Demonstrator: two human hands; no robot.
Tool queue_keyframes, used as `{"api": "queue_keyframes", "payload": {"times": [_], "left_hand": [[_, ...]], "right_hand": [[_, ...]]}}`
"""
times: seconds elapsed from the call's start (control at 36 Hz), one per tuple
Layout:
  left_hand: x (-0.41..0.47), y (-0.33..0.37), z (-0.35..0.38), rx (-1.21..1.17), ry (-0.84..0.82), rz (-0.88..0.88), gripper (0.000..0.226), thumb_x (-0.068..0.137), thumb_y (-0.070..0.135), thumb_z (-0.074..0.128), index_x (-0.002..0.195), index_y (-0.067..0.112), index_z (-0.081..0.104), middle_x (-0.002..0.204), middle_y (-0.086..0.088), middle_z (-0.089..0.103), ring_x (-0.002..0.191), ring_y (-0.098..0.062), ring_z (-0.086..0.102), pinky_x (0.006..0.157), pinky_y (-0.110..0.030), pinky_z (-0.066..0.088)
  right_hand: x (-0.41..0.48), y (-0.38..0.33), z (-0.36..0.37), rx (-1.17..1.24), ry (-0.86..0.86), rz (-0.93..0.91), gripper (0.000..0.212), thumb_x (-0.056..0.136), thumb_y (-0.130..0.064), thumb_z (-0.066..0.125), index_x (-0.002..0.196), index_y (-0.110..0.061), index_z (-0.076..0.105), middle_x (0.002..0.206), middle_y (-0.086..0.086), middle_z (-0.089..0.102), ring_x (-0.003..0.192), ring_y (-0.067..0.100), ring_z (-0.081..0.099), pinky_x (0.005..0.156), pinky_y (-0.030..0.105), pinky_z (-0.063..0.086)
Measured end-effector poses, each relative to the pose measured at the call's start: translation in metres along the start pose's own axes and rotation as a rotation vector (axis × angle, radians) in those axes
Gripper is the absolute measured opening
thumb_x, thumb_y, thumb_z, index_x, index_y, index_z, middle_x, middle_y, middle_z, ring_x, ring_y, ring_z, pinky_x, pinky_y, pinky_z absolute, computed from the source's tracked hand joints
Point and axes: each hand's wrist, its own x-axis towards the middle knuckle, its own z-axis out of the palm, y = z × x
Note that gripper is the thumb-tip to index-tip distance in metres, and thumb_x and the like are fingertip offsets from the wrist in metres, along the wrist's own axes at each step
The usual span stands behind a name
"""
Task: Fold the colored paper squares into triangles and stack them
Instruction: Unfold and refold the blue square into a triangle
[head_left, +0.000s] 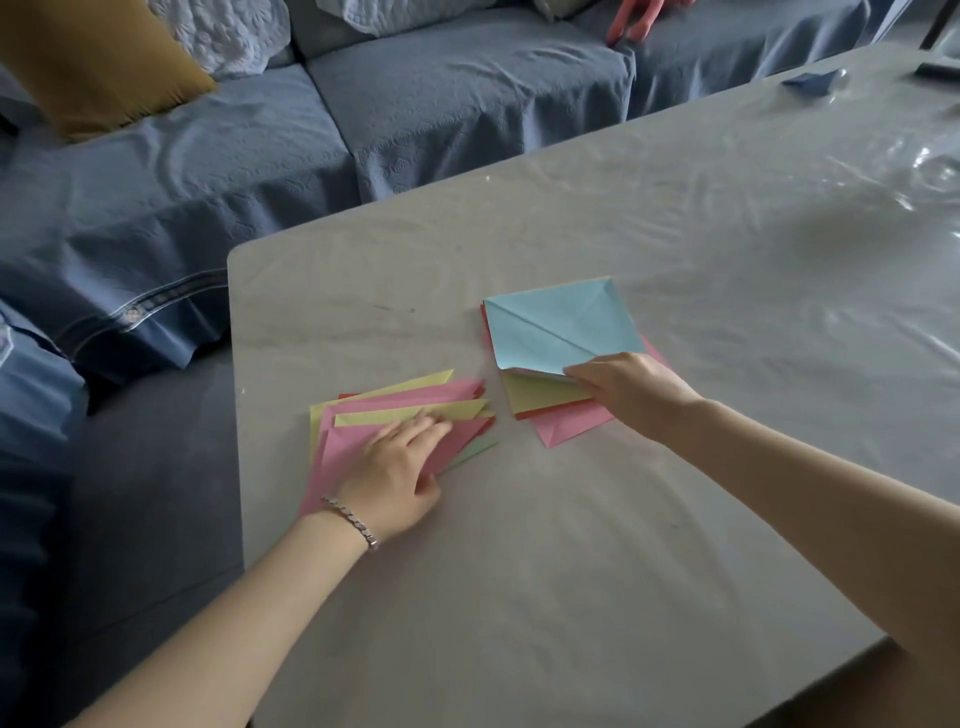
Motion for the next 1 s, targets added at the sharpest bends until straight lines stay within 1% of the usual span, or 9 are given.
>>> {"api": "queue_keyframes", "payload": {"times": [0.14, 0.22, 0.31, 0.47, 0.61, 0.72, 0.81, 0.86, 1.0], "left_hand": [[-0.003, 0.017, 0.001, -0.191, 0.262, -0.034, 0.051, 0.076, 0.013, 0.047, 0.126, 0.008, 0.052, 0.140, -0.008, 0.044, 0.133, -0.021, 0.036, 0.114, -0.038, 0.014], [-0.003, 0.040, -0.006, -0.392, 0.343, -0.094, 0.043, 0.081, 0.002, 0.056, 0.124, 0.007, 0.053, 0.132, -0.006, 0.051, 0.125, -0.018, 0.044, 0.107, -0.021, 0.026], [0.000, 0.058, -0.008, -0.559, 0.274, -0.184, 0.038, 0.084, 0.006, 0.056, 0.122, 0.010, 0.054, 0.124, -0.002, 0.056, 0.111, -0.006, 0.050, 0.088, -0.005, 0.030], [0.007, 0.082, -0.005, -0.837, 0.130, -0.464, 0.043, 0.085, 0.027, 0.059, 0.125, 0.014, 0.050, 0.115, 0.003, 0.058, 0.107, -0.012, 0.056, 0.095, -0.029, 0.043], [0.007, 0.093, -0.010, -1.402, 0.027, -0.673, 0.026, 0.085, 0.029, 0.061, 0.101, 0.008, 0.058, 0.083, -0.006, 0.059, 0.066, -0.020, 0.062, 0.061, -0.034, 0.054], [0.006, 0.082, -0.009, -1.277, -0.008, -0.721, 0.058, 0.052, 0.064, 0.073, 0.076, 0.012, 0.063, 0.071, -0.002, 0.059, 0.062, -0.018, 0.056, 0.067, -0.028, 0.047], [0.001, 0.080, -0.006, -1.157, 0.060, -0.636, 0.031, 0.075, 0.025, 0.073, 0.058, 0.014, 0.051, 0.052, 0.005, 0.058, 0.045, -0.009, 0.052, 0.045, -0.014, 0.038], [-0.004, 0.078, -0.003, -1.050, 0.089, -0.600, 0.022, 0.076, 0.000, 0.067, 0.065, 0.015, 0.054, 0.067, -0.001, 0.064, 0.063, -0.018, 0.062, 0.057, -0.023, 0.049], [-0.007, 0.065, -0.002, -0.899, 0.150, -0.554, 0.024, 0.077, -0.003, 0.059, 0.071, 0.019, 0.053, 0.072, -0.001, 0.063, 0.075, -0.026, 0.064, 0.071, -0.035, 0.053]], "right_hand": [[-0.015, -0.004, 0.008, 0.171, 0.067, 0.176, 0.023, 0.089, -0.019, 0.046, 0.094, 0.003, 0.052, 0.093, 0.018, 0.057, 0.091, 0.036, 0.049, 0.076, 0.043, 0.044], [-0.029, -0.012, 0.009, 0.235, 0.078, 0.209, 0.021, 0.089, -0.019, 0.049, 0.091, 0.001, 0.057, 0.091, 0.017, 0.061, 0.092, 0.037, 0.054, 0.075, 0.044, 0.046], [-0.043, -0.018, 0.003, 0.210, 0.149, 0.159, 0.014, 0.086, -0.014, 0.062, 0.096, -0.007, 0.067, 0.089, 0.011, 0.067, 0.085, 0.032, 0.059, 0.072, 0.035, 0.046], [-0.070, -0.025, -0.006, 0.278, 0.196, 0.174, 0.015, 0.075, -0.019, 0.076, 0.089, -0.012, 0.073, 0.080, 0.003, 0.068, 0.075, 0.025, 0.062, 0.069, 0.032, 0.047], [-0.097, -0.040, -0.003, 0.222, 0.416, -0.150, 0.004, 0.073, -0.020, 0.071, 0.070, -0.017, 0.072, 0.068, -0.006, 0.065, 0.059, 0.013, 0.059, 0.053, 0.022, 0.046], [-0.117, -0.052, 0.009, 0.120, 0.422, -0.415, 0.031, 0.090, -0.026, 0.055, 0.065, -0.012, 0.067, 0.070, -0.003, 0.062, 0.058, 0.017, 0.053, 0.057, 0.024, 0.043], [-0.130, -0.059, 0.019, 0.128, 0.386, -0.504, 0.034, 0.096, -0.024, 0.044, 0.076, -0.015, 0.070, 0.076, -0.003, 0.063, 0.061, 0.018, 0.054, 0.058, 0.026, 0.044], [-0.137, -0.057, 0.025, 0.115, 0.315, -0.518, 0.018, 0.090, -0.016, 0.051, 0.093, -0.020, 0.068, 0.088, -0.003, 0.063, 0.072, 0.017, 0.057, 0.064, 0.025, 0.047], [-0.143, -0.030, 0.035, 0.084, 0.227, -0.377, 0.044, 0.058, -0.008, 0.075, 0.098, -0.024, 0.068, 0.106, -0.005, 0.064, 0.097, 0.011, 0.054, 0.081, 0.026, 0.049]]}}
